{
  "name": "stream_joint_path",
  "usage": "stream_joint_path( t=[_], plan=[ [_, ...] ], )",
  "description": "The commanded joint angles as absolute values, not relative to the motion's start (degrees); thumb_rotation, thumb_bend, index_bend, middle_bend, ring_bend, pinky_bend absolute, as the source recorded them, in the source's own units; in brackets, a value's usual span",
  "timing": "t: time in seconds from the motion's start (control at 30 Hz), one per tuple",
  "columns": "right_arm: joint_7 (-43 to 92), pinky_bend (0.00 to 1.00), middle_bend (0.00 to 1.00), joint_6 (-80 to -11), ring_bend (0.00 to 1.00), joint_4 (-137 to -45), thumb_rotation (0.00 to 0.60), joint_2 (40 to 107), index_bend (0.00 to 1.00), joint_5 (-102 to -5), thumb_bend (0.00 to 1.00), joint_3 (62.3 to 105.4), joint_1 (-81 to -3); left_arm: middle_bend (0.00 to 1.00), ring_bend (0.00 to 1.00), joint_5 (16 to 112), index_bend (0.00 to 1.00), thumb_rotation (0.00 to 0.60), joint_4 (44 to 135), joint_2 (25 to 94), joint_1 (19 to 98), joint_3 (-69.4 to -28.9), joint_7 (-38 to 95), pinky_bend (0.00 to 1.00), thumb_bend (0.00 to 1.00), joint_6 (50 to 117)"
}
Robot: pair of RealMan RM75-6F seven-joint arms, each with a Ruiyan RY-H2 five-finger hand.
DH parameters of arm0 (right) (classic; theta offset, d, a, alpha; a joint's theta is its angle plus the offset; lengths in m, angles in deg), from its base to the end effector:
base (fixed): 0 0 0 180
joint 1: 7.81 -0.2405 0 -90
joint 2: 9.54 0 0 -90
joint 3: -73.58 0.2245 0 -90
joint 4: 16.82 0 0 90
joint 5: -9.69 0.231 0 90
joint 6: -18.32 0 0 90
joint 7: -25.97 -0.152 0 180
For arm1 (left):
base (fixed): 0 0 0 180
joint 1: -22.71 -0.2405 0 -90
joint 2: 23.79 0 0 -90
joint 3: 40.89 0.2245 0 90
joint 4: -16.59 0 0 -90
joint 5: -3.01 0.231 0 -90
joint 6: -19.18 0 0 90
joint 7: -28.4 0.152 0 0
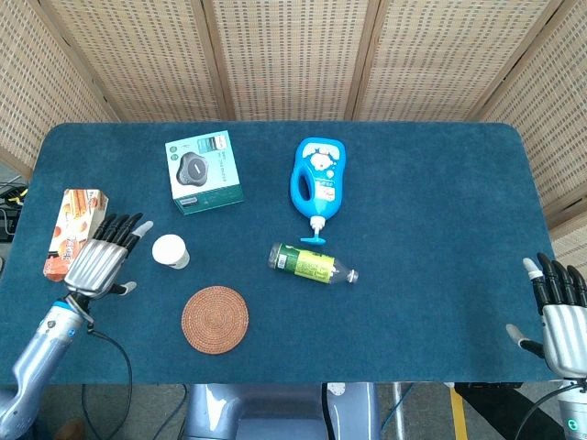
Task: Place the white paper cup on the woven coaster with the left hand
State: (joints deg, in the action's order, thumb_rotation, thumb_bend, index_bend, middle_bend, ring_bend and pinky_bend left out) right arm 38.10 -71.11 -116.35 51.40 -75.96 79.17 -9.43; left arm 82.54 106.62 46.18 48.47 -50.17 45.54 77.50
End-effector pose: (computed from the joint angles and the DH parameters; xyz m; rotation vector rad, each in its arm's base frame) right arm -0.2721 -0.1811 0.1481 1.3299 -0.7465 0.8269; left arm -0.2217 0.3020 0.0564 -1.8043 -0.7483 -0.7408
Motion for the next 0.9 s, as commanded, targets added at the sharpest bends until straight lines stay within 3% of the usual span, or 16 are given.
stream_joint_path(
  t=[0.03,0.2,0.3,0.43,0.6,0.77,0.9],
  plan=[
    [38.4,0.0,0.0,-70.7,0.0,-116.1,0.6,51.6,0.01,-75.5,0.0,79.2,-9.6,0.0,0.0,81.1,0.0,0.6,99.9,51.3,53.4,-51.1,41.8,0.0,0.0,72.2],
    [39.0,0.0,0.0,-70.2,0.0,-115.9,0.6,51.9,0.02,-75.1,0.0,79.2,-9.8,0.0,0.0,81.2,0.0,0.6,94.9,54.8,55.9,-50.6,37.6,0.03,0.0,69.2],
    [39.1,0.0,0.0,-70.0,0.0,-115.9,0.6,52.0,0.03,-74.8,0.0,79.2,-9.9,0.0,0.0,81.3,0.0,0.6,92.0,56.8,57.0,-50.2,36.6,0.09,0.0,68.6],
    [38.9,0.0,0.0,-69.8,0.0,-115.8,0.6,52.0,0.03,-74.5,0.0,79.1,-9.9,0.01,0.09,80.6,0.0,0.6,89.3,58.7,57.6,-50.3,35.9,0.24,0.0,68.6],
    [38.7,0.0,0.0,-69.8,0.0,-115.7,0.6,52.0,0.03,-74.2,0.0,79.3,-9.9,0.17,0.26,79.3,0.01,0.6,85.5,61.5,58.9,-50.9,35.2,0.37,0.0,68.2],
    [38.6,0.0,0.0,-69.6,0.0,-115.6,0.6,51.9,0.04,-73.7,0.0,79.4,-10.0,0.38,0.45,79.2,0.2,0.6,83.1,63.1,59.4,-51.1,35.1,0.48,0.0,69.2],
    [38.4,0.0,0.0,-69.5,0.0,-115.5,0.6,51.8,0.04,-73.4,0.0,79.6,-10.0,0.44,0.5,78.9,0.27,0.6,82.7,63.4,59.8,-51.2,34.6,0.49,0.0,69.2]
  ],
)
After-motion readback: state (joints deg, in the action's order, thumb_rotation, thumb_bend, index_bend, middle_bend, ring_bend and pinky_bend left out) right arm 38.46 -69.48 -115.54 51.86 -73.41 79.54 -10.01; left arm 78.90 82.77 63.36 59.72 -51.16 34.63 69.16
